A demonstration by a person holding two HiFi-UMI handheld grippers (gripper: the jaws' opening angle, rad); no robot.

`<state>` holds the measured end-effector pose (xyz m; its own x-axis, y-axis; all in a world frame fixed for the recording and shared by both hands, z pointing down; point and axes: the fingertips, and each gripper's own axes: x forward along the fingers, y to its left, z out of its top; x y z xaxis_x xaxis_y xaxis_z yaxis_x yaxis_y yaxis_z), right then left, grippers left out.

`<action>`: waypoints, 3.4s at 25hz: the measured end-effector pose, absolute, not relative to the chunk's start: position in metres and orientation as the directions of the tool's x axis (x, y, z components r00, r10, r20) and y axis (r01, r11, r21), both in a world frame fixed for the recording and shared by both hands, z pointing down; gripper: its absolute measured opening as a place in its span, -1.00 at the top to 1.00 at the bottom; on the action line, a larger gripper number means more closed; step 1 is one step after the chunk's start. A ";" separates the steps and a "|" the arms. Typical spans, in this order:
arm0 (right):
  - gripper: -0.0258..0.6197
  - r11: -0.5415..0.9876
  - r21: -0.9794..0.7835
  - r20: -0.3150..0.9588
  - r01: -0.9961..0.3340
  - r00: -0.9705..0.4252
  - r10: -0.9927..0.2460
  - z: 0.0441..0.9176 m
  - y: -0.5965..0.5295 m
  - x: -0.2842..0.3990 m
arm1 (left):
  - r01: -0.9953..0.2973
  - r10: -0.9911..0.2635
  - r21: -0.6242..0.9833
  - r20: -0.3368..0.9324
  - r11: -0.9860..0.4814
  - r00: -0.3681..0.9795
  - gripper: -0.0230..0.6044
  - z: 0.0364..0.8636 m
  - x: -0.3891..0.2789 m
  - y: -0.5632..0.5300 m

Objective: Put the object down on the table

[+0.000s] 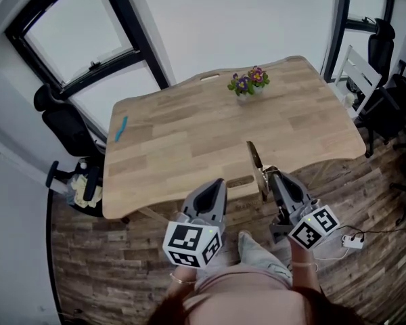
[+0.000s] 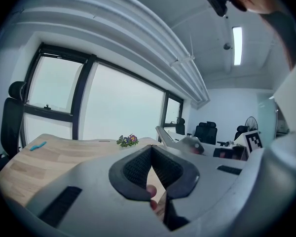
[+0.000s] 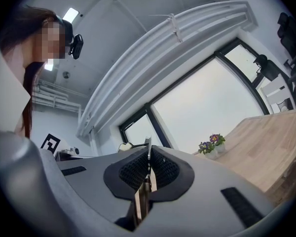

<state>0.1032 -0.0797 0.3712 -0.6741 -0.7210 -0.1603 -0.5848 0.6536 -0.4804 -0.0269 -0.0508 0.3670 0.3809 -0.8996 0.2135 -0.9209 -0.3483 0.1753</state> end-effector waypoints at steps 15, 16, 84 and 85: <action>0.92 0.693 -0.501 -0.153 -0.519 -0.734 -0.661 0.381 -0.165 0.080 | -0.940 -0.916 0.174 0.228 -0.295 0.330 0.93 0.372 -0.039 -0.133; 0.92 0.698 -0.501 -0.153 -0.512 -0.741 -0.654 0.382 -0.170 0.077 | -0.942 -0.919 0.174 0.228 -0.288 0.323 0.93 0.372 -0.041 -0.136; 0.92 0.718 -0.168 0.312 -0.676 -0.727 -0.611 0.525 -0.324 -0.052 | -0.876 -0.857 0.236 0.213 -0.422 0.470 0.93 0.394 -0.141 -0.308; 0.92 0.718 -0.164 0.319 -0.676 -0.725 -0.610 0.528 -0.325 -0.052 | -0.876 -0.857 0.239 0.214 -0.420 0.469 0.93 0.395 -0.141 -0.309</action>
<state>-0.0517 -0.3246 0.5282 -0.7251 -0.6103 0.3190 -0.6764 0.7181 -0.1638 -0.1410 -0.3090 0.3953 0.4694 -0.8566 0.2140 -0.8755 -0.4202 0.2385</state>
